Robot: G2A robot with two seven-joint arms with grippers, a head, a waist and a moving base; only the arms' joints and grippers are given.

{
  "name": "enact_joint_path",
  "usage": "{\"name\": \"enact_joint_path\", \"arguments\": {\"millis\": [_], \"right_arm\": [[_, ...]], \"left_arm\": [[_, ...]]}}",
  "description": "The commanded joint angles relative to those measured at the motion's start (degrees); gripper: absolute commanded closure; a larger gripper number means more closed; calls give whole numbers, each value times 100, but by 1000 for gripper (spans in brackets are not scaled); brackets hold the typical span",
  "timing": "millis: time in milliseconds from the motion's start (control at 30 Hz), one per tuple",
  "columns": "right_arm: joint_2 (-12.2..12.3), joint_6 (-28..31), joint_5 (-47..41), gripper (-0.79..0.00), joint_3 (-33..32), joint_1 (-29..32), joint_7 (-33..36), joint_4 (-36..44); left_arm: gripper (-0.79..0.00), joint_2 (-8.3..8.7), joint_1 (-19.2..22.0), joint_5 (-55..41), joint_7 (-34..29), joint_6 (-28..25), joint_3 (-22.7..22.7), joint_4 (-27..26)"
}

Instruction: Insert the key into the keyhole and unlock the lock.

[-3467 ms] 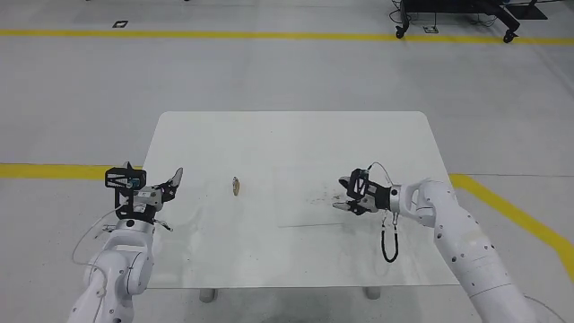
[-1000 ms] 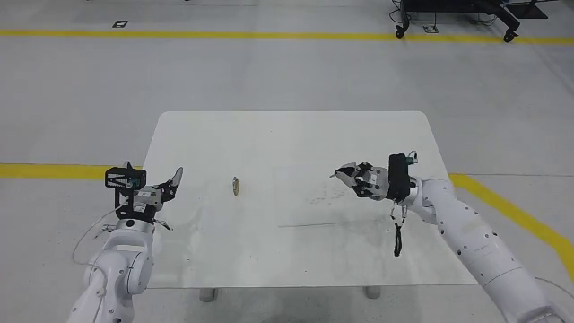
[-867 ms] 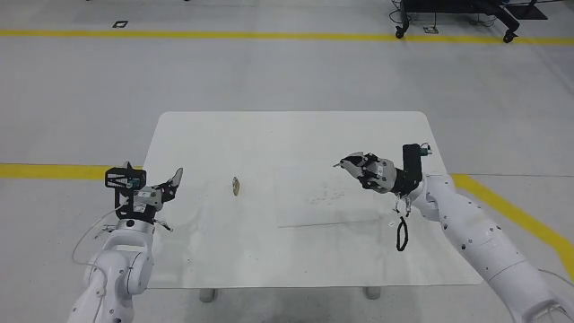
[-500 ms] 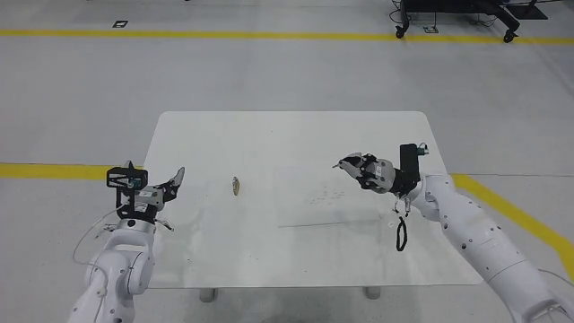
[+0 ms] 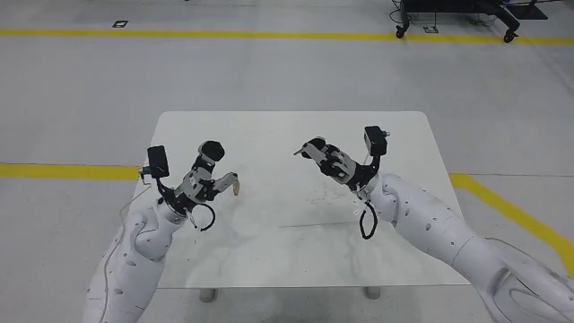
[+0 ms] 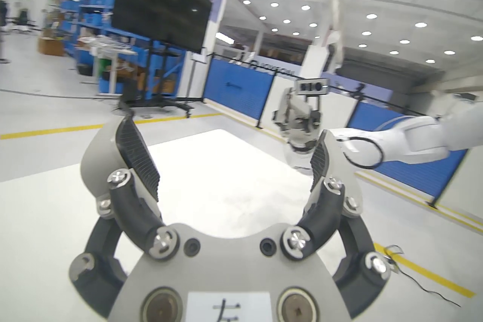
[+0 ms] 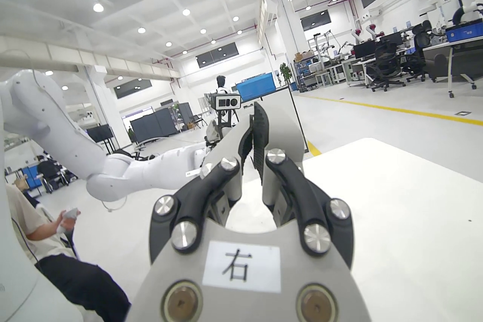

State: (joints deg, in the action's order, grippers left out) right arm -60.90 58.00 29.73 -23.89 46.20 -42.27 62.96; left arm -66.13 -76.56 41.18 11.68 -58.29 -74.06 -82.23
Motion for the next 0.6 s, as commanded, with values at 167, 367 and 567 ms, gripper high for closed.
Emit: {"name": "enact_joint_path", "arguments": {"millis": [167, 367, 567], "right_arm": [[13, 0, -540, 0, 451, -186, -91, -22], [13, 0, -540, 0, 451, -186, -91, -22], [13, 0, -540, 0, 451, -186, -91, -22]], "left_arm": [[-785, 66, 1032, -1209, -152, 29, 1557, 275], [-785, 66, 1032, -1209, -152, 29, 1557, 275], [-785, 66, 1032, -1209, -152, 29, 1557, 275]]}}
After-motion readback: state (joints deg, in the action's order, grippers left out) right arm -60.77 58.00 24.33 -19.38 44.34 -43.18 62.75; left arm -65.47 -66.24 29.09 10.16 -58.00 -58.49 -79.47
